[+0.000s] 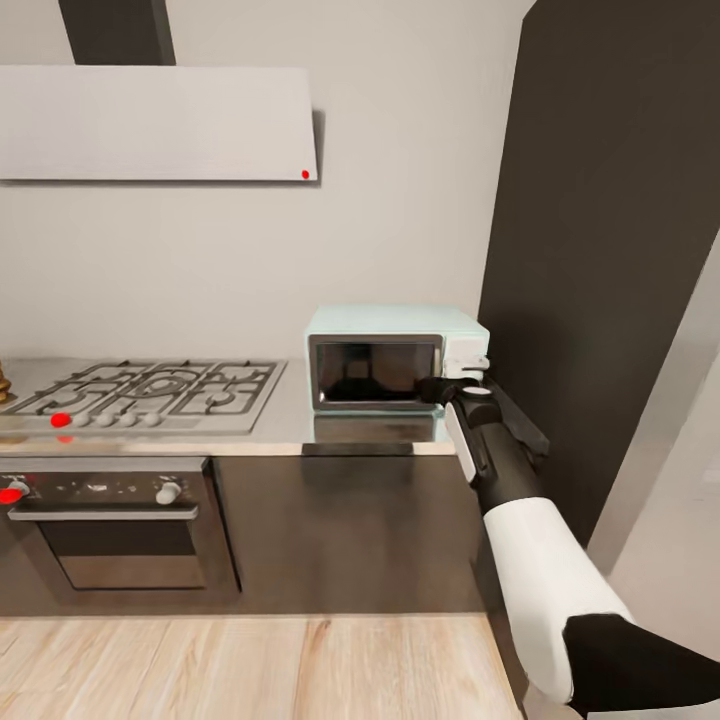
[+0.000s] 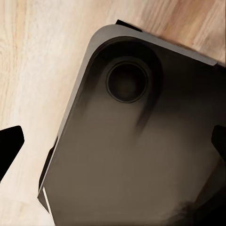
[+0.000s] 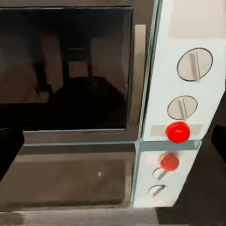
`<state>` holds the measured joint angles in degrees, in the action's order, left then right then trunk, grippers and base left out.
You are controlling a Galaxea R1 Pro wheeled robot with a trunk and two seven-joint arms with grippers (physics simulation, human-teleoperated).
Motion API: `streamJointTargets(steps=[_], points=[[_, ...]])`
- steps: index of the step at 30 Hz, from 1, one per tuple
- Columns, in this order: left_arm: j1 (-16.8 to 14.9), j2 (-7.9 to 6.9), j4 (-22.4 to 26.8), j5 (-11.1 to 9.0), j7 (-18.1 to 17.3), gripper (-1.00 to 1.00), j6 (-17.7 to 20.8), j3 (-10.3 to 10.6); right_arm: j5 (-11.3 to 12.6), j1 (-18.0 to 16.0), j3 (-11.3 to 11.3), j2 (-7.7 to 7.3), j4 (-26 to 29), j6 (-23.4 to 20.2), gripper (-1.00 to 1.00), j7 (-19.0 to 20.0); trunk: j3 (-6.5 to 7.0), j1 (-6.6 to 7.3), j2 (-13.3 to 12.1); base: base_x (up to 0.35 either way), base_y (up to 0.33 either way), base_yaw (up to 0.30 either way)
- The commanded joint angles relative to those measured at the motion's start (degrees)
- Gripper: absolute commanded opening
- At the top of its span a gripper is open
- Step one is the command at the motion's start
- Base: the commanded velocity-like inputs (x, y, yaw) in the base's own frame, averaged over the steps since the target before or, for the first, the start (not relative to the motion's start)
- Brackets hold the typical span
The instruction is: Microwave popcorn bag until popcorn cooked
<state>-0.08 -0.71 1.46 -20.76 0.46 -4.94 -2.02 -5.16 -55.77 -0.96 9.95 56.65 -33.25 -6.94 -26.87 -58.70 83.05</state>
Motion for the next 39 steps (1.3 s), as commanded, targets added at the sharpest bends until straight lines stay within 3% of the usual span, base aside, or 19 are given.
streamJointTargets(steps=[1, 9, 12, 19, 24, 27, 28, 29, 39], points=[[0.0, 0.01, 0.0, -0.1, 0.0, 1.00, -0.1, -0.2, -0.5, 0.0, -0.1, 0.05, -1.2, 0.8, 1.00, 0.1, -0.06, -0.03, 0.0, 0.322, 0.000, 0.000], [0.0, -0.01, 0.0, -0.2, 0.0, 1.00, -0.2, -0.1, -0.4, 0.0, -0.1, 0.05, -4.9, 3.0, 1.00, 0.6, -0.06, -0.03, 0.0, 0.268, 0.000, 0.000], [0.0, -0.07, 0.0, -0.2, 0.1, 1.00, -0.2, -0.2, -0.3, 0.0, -0.1, -1.75, -5.0, 3.1, 1.00, 0.8, -0.06, -0.03, 0.0, 0.036, 0.000, 0.000], [0.0, -0.10, 0.0, -0.4, 0.1, 1.00, -0.2, -0.3, -0.3, 0.0, -0.1, -4.28, -5.0, 3.1, 1.00, 3.2, -0.06, -0.03, 0.0, 0.004, 0.000, 0.000], [0.0, -0.09, 0.0, -0.4, 0.1, 1.00, -0.2, -0.4, -0.3, 0.0, -0.1, -4.57, -5.0, 3.2, 1.00, 3.3, -0.06, -0.03, 0.0, 0.000, 0.000, 0.000], [0.0, -0.08, 0.0, -0.4, 0.1, 1.00, -0.2, -0.3, 2.2, 0.0, -0.3, -5.19, -5.0, 5.0, 1.00, 4.3, -0.06, -0.03, 0.0, 0.000, 0.000, 0.000], [0.0, -0.08, 0.0, -0.4, 0.1, 1.00, -0.2, -0.4, 5.0, 0.0, -0.4, -6.72, -5.1, 5.9, 1.00, 5.5, -0.06, -0.03, 0.0, 0.000, 0.000, 0.000], [0.0, -0.08, 0.0, -0.4, 0.1, 1.00, -0.2, -0.4, 5.7, 0.0, -0.4, -7.18, -5.1, 6.2, 1.00, 5.4, -0.06, -0.03, 0.0, 0.000, 0.000, 0.000], [0.0, -0.08, 0.0, -0.4, 0.1, 1.00, -0.2, -0.4, 5.5, 0.0, 0.0, -6.83, -6.2, 6.2, 1.00, 5.2, -0.06, -0.03, 0.0, 0.000, 0.000, 0.000]])
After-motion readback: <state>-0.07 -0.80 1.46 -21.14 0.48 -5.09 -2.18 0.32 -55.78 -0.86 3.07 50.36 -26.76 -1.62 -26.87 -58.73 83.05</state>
